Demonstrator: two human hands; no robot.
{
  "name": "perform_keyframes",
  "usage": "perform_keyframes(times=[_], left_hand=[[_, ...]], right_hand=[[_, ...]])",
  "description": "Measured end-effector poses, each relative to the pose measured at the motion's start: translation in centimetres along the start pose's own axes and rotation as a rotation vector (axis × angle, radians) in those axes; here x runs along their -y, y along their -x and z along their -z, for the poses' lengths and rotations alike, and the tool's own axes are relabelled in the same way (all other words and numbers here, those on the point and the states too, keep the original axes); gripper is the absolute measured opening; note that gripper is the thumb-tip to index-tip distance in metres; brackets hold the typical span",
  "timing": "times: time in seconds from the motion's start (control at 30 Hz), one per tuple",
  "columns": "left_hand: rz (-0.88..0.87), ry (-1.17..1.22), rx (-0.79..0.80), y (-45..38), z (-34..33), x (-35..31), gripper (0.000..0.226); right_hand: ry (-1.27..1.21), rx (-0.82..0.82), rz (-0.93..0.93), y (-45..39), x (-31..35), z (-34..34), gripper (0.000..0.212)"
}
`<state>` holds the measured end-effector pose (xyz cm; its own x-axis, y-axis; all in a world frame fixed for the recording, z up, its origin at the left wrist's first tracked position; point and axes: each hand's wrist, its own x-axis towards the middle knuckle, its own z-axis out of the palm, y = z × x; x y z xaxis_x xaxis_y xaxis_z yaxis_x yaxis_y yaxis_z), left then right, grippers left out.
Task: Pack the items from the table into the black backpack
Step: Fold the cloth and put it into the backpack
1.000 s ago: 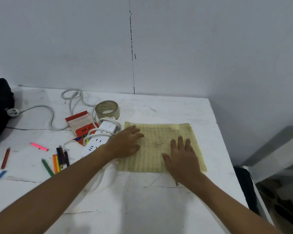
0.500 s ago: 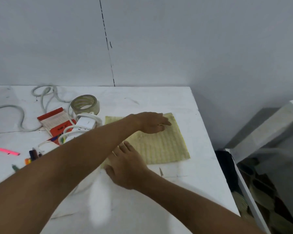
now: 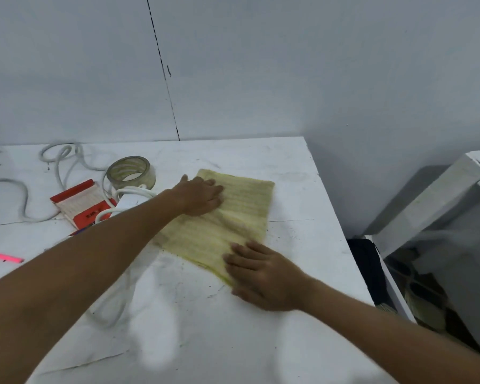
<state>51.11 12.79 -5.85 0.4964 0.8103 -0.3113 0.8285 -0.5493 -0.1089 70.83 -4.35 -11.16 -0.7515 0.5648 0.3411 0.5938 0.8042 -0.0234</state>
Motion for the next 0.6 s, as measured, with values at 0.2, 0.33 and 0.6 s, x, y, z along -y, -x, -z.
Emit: perform_keyframes(times=[0.2,0.33,0.6], left_hand=[[0.083,0.04,0.022,1.5,-0.5,0.6,0.057],[0.127,-0.025,-0.004,1.6,-1.2,-0.1,0.061],[-0.206,0.013,-0.074,8.1,-4.7,-0.8,0.104]], right_hand=[[-0.115,0.125,0.051,4.2,-3.3,2.5,0.042],[-0.162,0.14,0.047,5.1,-4.1,3.2,0.033],[-0.109,0.109,0.125,4.6,-4.9,3.8,0.025]])
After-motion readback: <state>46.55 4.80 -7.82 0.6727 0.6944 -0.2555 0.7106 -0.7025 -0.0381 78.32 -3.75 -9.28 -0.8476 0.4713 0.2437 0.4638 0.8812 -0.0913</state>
